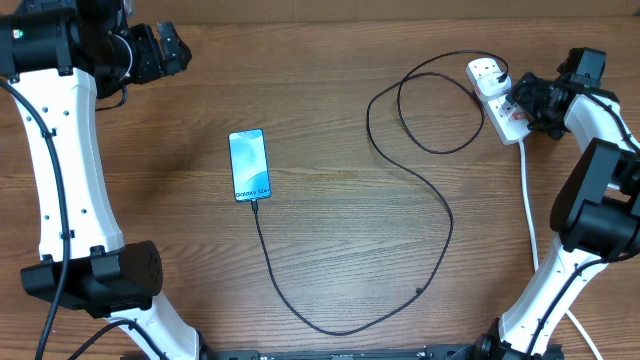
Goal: Plug charger to phone and switch on socket
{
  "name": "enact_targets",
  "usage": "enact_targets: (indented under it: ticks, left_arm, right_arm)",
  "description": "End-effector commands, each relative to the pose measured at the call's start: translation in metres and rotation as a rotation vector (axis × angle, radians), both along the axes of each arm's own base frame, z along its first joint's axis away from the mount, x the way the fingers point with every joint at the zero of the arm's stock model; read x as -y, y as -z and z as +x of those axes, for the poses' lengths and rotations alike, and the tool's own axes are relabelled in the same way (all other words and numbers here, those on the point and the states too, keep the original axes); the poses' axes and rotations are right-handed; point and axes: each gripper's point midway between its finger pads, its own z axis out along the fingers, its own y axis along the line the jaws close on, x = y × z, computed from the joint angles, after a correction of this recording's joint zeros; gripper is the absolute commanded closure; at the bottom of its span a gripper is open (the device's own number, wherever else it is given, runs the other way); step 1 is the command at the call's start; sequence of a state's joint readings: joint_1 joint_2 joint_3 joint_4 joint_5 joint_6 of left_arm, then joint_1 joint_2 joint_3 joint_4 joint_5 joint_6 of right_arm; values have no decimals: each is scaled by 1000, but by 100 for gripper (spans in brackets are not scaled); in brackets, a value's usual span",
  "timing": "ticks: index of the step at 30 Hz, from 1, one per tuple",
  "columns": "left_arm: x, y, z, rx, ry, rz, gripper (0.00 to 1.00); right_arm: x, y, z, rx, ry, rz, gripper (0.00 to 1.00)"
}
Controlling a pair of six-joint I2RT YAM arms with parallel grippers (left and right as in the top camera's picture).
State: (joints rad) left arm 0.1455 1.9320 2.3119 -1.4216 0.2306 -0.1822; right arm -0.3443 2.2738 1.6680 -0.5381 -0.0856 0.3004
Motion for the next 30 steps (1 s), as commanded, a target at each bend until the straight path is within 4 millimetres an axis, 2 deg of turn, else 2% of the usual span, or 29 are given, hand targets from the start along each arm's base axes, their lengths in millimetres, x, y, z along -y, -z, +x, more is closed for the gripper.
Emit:
enact_targets:
  ticks: [1,13,16,20,25,30]
  left_arm:
    - [0,4,2,-8,3,1,0]
    - [0,4,2,-8,3,1,1]
    - [0,4,2,-8,3,1,0]
    - [0,4,2,-8,3,2,0]
    - [0,4,2,-8,3,1,0]
    - [0,4,2,-8,3,1,1]
  right_arm:
    - [-51,90,-60,-272,-53,135,5]
    - [-57,90,-57,-265,-66,135,5]
    - [-56,90,-56,-262,-65,131,0]
    - [-53,88,-52,-248,-61,120,0]
    - [-33,73,-41,-219,-30,103,0]
    - [-6,45,-33,-209,17,86,0]
